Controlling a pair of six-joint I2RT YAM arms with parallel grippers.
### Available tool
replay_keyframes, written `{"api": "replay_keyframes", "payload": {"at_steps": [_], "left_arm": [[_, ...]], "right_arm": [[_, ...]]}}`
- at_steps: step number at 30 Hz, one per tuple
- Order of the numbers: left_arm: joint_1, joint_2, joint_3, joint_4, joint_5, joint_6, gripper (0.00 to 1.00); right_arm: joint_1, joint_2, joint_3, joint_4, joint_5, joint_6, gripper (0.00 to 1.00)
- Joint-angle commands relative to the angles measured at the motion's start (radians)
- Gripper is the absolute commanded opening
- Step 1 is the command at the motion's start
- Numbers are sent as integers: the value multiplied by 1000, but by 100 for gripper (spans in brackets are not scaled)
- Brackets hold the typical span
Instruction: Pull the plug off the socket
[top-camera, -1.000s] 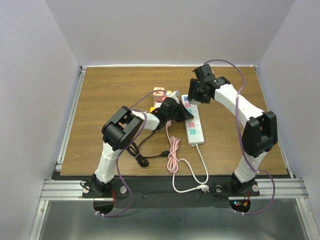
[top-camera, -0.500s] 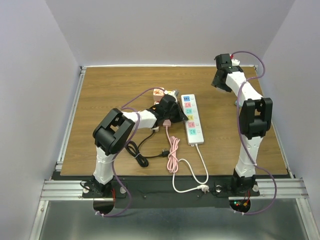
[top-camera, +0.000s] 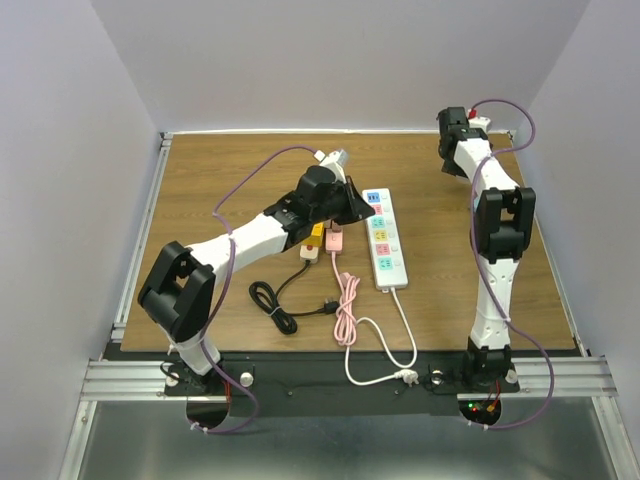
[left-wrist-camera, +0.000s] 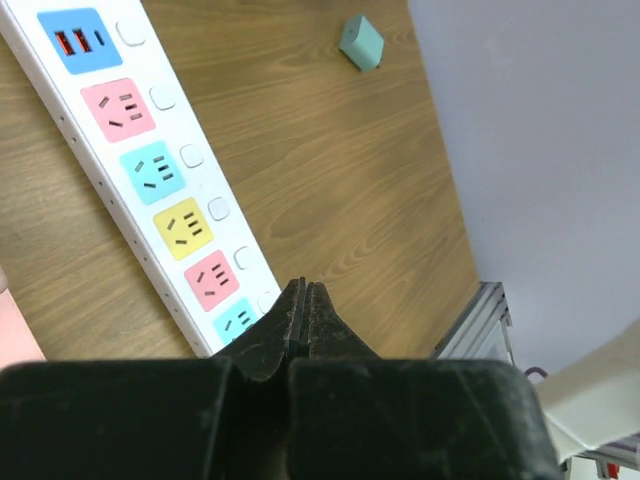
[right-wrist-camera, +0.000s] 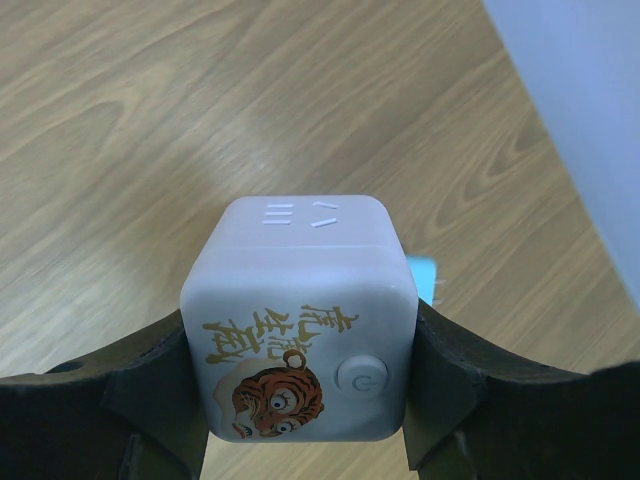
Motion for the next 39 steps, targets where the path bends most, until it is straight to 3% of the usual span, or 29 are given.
{"api": "replay_keyframes", "payload": {"at_steps": [1,9,10,13,15,16,19,25,28,39], "left_arm": [[28,-80,-37,-25,-20,14,0],[66,-160,-126,-33,-31,12,0],[68,-173,-138,-33,-37,12,0],[77,-179,-155,-36,-31,14,0],[80,-183,-163,-36,-29,14,0],[82,-186,-170,-36,-34,14,0],[89,-196,-181,-37,-44,15,0],[109,-202,-198,-41,-45,17,0],[114,-206,-205,-42,-46,15,0],[132,-263,-230,-51,-80,11,0]], "right_arm": [[-21,40,55,-9,116,-38,0],[-23,90,64,-9,133,-51,1],[-21,97,64,-9,129,-53,9],[-21,112,66,-10,110,-54,18],[-23,115,64,-9,86,-58,38],[-21,114,66,-9,73,-58,56],[-21,97,66,-7,37,-59,74],[-21,68,60,-3,-2,-73,94],[-23,43,52,-3,-13,-71,100],[3,-194,-21,-3,-95,-53,100]]}}
